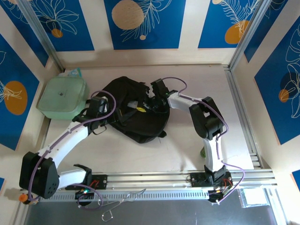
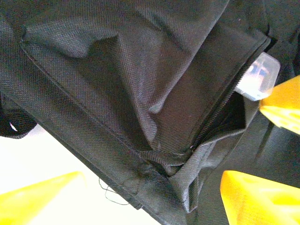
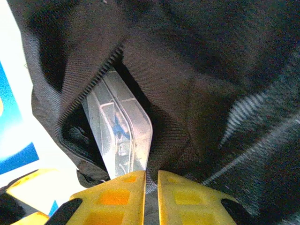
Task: Pack the student bag
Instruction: Move the loose stationery into the student bag, then move the student bag to the top-center of the table.
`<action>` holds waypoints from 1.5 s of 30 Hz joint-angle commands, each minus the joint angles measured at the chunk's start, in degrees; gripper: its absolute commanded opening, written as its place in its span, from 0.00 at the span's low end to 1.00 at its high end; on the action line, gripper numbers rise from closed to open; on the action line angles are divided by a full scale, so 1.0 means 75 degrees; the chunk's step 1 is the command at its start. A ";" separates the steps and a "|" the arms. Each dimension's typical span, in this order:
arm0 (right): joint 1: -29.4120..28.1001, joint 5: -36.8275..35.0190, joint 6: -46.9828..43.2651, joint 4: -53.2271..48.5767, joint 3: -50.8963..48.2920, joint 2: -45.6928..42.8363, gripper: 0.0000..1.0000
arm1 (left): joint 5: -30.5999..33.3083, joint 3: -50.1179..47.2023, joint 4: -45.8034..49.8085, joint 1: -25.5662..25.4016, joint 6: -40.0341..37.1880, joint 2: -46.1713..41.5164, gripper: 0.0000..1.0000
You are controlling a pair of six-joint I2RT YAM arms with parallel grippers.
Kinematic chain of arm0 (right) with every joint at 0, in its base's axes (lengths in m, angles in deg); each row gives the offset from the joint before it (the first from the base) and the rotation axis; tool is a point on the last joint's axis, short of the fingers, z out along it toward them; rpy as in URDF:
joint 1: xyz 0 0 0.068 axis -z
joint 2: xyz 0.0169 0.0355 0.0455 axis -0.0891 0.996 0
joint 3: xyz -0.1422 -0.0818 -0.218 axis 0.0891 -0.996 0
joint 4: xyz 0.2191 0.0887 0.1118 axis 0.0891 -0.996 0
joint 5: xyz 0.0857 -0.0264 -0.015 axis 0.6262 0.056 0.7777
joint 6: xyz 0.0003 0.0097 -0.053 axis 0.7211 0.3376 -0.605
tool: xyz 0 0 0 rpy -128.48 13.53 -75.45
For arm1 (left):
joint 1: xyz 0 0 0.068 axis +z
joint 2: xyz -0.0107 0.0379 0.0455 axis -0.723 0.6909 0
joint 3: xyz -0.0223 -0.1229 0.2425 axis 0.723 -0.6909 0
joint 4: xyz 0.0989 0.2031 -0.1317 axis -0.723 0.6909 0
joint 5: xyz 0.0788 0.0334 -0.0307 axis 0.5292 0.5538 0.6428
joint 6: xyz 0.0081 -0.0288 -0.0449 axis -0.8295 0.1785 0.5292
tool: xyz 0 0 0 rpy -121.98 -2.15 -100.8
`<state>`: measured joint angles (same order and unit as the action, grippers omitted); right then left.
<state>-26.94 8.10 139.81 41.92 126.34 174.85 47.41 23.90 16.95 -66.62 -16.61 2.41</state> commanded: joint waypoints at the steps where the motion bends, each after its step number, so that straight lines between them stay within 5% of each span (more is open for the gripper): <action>1: -0.0166 0.0162 -0.0324 -0.0211 0.0437 0.0259 0.15 | -0.0197 0.0110 -0.0197 0.0205 0.0200 0.0126 0.72; 10: -0.0319 -0.0066 -0.0475 -0.0553 0.1285 0.0924 0.13 | -0.0570 -0.0019 -0.0660 0.0573 0.0558 0.0435 0.64; 15: -0.0357 -0.0158 -0.0486 -0.0855 0.1686 0.1099 0.38 | -0.0732 -0.0008 -0.0752 0.0672 0.0653 0.0602 0.64; 20: -0.0317 -0.0418 -0.0398 -0.1276 0.1696 0.1037 0.48 | -0.0809 -0.0019 -0.0789 0.0757 0.0706 0.0666 0.64; 29: -0.0245 -0.1214 -0.1283 -0.1270 0.0220 -0.0782 0.53 | -0.1086 -0.0054 -0.1047 0.1007 0.0874 0.0924 0.63; 38: 0.0275 -0.3054 -0.1409 -0.2413 -0.1241 -0.1621 0.55 | -0.1613 0.0108 -0.1523 0.1160 0.1078 0.1615 0.43; 45: 0.0669 -0.3526 -0.1195 -0.2527 -0.2520 -0.2296 0.55 | -0.1660 0.0367 -0.1509 0.1215 0.0935 0.1977 0.30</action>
<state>-23.33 -12.89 130.37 28.87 110.71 160.60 35.45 24.73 6.42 -58.68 -8.74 16.04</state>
